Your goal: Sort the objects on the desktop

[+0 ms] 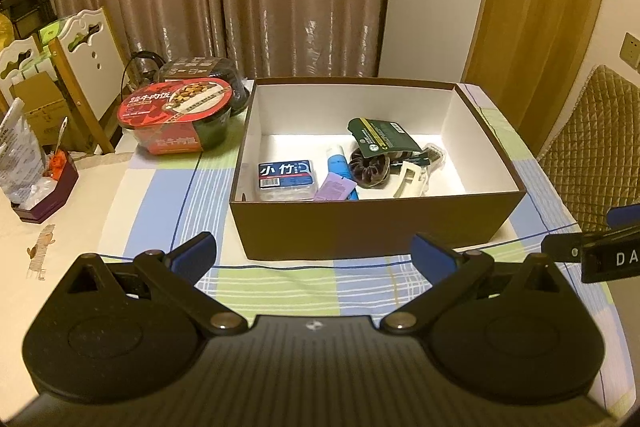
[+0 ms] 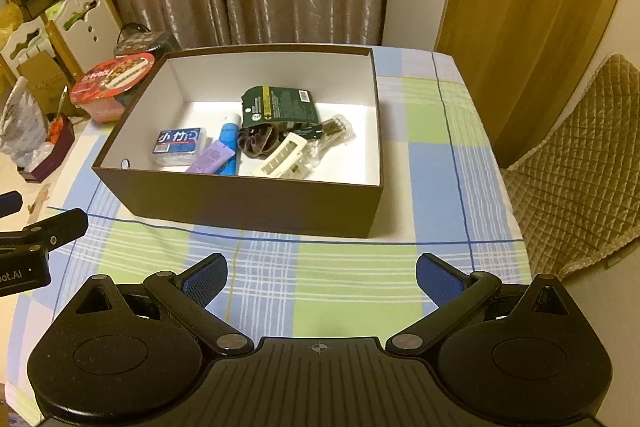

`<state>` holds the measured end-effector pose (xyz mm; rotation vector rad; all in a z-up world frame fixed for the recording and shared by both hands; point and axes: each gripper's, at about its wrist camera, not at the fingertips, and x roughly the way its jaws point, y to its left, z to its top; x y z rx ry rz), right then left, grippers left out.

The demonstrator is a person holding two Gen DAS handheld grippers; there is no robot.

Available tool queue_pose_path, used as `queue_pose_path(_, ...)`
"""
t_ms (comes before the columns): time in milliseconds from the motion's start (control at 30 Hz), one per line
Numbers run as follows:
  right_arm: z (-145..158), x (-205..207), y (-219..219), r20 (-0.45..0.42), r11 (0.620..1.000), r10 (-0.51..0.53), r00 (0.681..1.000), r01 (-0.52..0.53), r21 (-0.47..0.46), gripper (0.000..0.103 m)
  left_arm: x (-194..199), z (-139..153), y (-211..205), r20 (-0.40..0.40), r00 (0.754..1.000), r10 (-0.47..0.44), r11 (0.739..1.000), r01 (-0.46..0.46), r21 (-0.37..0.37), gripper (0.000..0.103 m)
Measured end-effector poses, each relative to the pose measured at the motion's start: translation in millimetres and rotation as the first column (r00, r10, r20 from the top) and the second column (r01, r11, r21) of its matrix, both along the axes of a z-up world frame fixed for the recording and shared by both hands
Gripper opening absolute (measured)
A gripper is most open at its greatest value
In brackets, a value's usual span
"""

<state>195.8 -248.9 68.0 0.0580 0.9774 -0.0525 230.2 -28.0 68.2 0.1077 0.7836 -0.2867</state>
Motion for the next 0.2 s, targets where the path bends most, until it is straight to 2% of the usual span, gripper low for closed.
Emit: queue_pose_path(200, -3.6, 4.3, 0.3, -0.007, 1.0, 0.0, 1.0, 0.0, -0.006, 0.103, 3.9, -2.3, -1.4, 0.001, 1.0, -0.003, 1.0, 0.003, 0.001, 0.102)
